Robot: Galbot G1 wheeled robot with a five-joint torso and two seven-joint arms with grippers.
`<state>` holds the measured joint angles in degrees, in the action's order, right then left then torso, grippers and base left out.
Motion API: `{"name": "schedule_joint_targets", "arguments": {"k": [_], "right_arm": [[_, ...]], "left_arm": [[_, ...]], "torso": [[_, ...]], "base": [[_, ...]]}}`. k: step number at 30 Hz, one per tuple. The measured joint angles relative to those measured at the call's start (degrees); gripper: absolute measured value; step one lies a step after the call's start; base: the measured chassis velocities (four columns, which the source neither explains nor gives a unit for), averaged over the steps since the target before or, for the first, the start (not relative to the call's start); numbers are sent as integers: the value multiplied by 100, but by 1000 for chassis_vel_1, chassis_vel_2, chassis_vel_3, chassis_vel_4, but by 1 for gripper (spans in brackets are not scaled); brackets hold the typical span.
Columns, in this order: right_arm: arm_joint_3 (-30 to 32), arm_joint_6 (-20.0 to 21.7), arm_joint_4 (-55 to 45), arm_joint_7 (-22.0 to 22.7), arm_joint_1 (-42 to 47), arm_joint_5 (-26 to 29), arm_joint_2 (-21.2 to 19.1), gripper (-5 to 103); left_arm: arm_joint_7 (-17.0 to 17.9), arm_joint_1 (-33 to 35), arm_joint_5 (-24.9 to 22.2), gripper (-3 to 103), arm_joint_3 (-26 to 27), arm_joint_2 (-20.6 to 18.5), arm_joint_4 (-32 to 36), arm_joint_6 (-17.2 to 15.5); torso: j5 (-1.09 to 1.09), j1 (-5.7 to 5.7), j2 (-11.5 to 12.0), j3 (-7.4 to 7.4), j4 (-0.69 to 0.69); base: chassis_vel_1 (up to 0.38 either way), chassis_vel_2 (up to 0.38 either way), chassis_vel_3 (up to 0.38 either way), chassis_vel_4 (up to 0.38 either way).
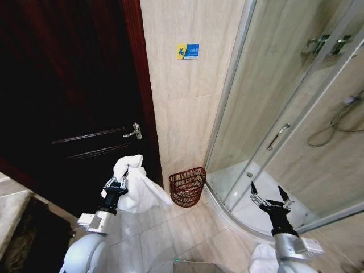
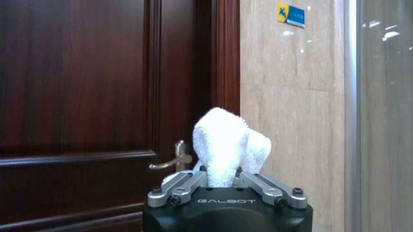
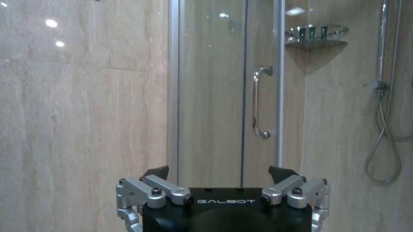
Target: Discard the used towel into the hamper.
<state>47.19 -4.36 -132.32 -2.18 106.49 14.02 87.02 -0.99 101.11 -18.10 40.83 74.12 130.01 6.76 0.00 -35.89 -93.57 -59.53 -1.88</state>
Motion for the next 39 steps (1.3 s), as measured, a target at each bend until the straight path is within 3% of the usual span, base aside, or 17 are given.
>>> {"name": "schedule_joint_targets", "arguments": {"k": [12,21,25,28,33,37,39], "right_arm": [[-109,86,-25,-26,-67,-32,214,100],[42,291,223,-276,-323,-359,492,100],[74,133,361,-468,-407,-547,512,100],[86,-420,556,-1019,-446,-630,512,100],[10,-682,480,-1318,-294,-629,512,100],[-24,-550,358,-1042,-253,-798,512,100],[2,-417,405,-566,-367,-962,512,100]], "left_arm": [[-88,-104,68,11,-8,201,-356,175],[-336,-276,58,11,249,801,-842,546],[-422,-385,66,11,349,1071,-959,628],[-555,-331,-59,11,349,1222,-985,721],[-637,-347,72,11,345,1264,-1058,876],[-693,-445,161,11,293,1372,-1133,906],[-720,-500,230,11,227,1467,-1206,895]], "torso": [[0,230,497,263,1],[0,388,835,444,0],[0,450,969,516,0],[1,523,1130,607,0],[1,583,1264,678,0],[0,648,1398,749,1],[1,691,1490,800,0]], "base": [[0,0,0,0],[0,0,0,0],[0,0,0,0],[0,0,0,0],[0,0,0,0],[0,0,0,0],[0,0,0,0]]}}
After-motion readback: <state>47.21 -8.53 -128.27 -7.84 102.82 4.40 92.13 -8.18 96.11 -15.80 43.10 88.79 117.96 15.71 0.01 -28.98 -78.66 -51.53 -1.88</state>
